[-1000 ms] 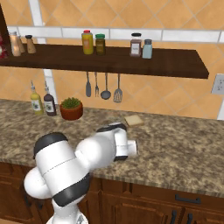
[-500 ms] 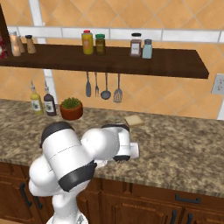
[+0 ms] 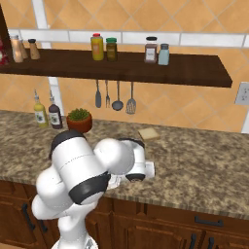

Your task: Put the shaker and condiment bottle from the counter next to their counterparts in the cabinet.

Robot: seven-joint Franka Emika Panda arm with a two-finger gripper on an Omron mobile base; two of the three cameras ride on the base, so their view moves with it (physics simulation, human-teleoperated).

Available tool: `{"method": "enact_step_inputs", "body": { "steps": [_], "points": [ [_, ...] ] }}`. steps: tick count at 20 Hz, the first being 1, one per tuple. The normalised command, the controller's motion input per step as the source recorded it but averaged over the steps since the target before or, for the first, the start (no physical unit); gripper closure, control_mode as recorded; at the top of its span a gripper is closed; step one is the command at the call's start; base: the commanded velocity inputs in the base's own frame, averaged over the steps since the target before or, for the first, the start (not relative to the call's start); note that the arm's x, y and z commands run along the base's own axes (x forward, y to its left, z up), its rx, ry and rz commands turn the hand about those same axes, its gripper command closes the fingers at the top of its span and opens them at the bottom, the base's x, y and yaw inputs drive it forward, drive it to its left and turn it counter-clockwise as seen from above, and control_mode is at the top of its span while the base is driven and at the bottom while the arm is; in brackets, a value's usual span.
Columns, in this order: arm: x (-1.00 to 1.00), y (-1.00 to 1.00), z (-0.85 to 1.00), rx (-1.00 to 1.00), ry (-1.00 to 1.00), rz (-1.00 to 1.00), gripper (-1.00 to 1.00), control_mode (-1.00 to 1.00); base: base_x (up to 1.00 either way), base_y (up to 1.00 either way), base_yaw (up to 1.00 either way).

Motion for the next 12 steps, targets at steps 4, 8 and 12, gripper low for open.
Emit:
{"method": "enact_step_inputs", "body": {
  "steps": [4,8,12],
  "points": [
    [-0.07,0.19,0.00,0.00,0.00,0.00,-1.00,-1.00,0.00,0.00,0.00],
    [-0.20,0.24,0.00,0.00,0.00,0.00,-1.00,-1.00,0.00,0.00,0.00],
    [-0.17,0.17,0.00,0.00,0.00,0.00,-1.00,-1.00,0.00,0.00,0.00]
  ]
}}
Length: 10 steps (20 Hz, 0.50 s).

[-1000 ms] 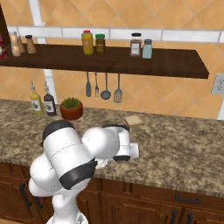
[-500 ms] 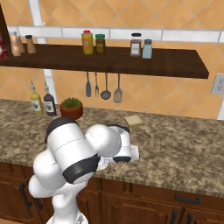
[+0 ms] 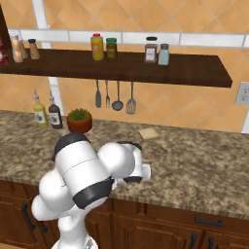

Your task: Put the shaker and condiment bottle from the counter next to their counterparts in the cabinet.

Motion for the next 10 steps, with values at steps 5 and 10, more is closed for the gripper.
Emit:
{"method": "enact_step_inputs", "body": {
  "steps": [5,10],
  "points": [
    [-0.02,0.23,0.00,0.00,0.00,-0.05,-1.00,-1.00,0.00,0.00,0.00],
    [0.00,0.28,0.03,0.00,0.00,-0.16,1.00,-1.00,0.00,0.00,0.00]
  ]
}}
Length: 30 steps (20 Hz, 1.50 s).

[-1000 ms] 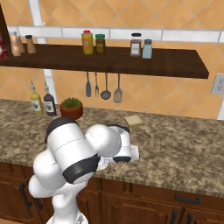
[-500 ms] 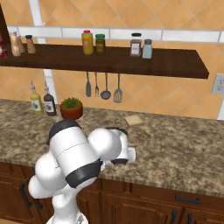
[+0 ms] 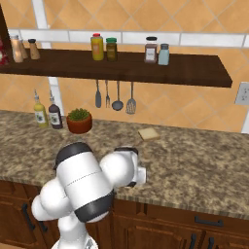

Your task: Put the shaker and condiment bottle from the counter next to their counterparts in the cabinet.

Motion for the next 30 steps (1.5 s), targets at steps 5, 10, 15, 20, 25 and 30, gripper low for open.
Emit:
{"method": "enact_step_inputs", "body": {
  "steps": [5,10,15,20,25,30],
  "points": [
    [0.04,0.07,0.10,0.00,0.02,-0.05,1.00,-1.00,0.00,0.00,0.00],
    [0.02,-0.08,0.88,0.00,0.09,-0.26,1.00,-1.00,0.00,0.00,0.00],
    [0.00,-0.04,0.77,0.00,0.03,-0.29,1.00,-1.00,0.00,0.00,0.00],
    [-0.02,0.00,0.55,0.00,0.11,-0.33,1.00,-1.00,0.00,0.00,0.00],
    [-0.17,-0.07,0.47,0.04,0.16,-0.48,1.00,-1.00,0.00,0.00,0.00],
    [-0.33,-0.19,0.49,0.06,0.12,-0.51,1.00,-1.00,0.00,0.00,0.00]
  ]
}}
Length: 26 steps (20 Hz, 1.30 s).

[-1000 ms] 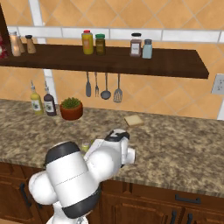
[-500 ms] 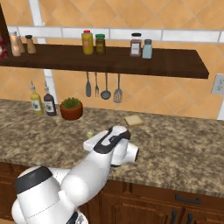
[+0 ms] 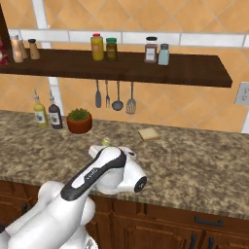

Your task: Put the shaker and condiment bottle from the counter next to their counterparts in the cabinet.

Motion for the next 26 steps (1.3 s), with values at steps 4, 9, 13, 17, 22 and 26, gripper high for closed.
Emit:
{"method": "enact_step_inputs", "body": {
  "steps": [4,9,13,17,22,26],
  "points": [
    [-0.37,-0.18,0.63,0.00,0.00,-0.46,1.00,-1.00,0.00,0.00,0.00],
    [-0.30,-0.06,0.69,0.00,-0.02,-0.42,1.00,-1.00,0.00,0.00,0.00],
    [-0.31,-0.01,0.79,-0.01,-0.03,-0.35,1.00,-1.00,0.00,0.00,0.00],
    [-0.20,0.00,0.68,0.00,0.00,-0.36,1.00,-1.00,0.00,0.00,0.00],
    [-0.29,0.00,0.46,-0.04,0.00,-0.35,1.00,-1.00,0.00,0.00,0.00],
    [-0.31,0.00,0.61,-0.01,0.01,-0.36,1.00,-1.00,0.00,0.00,0.00]
  ]
}}
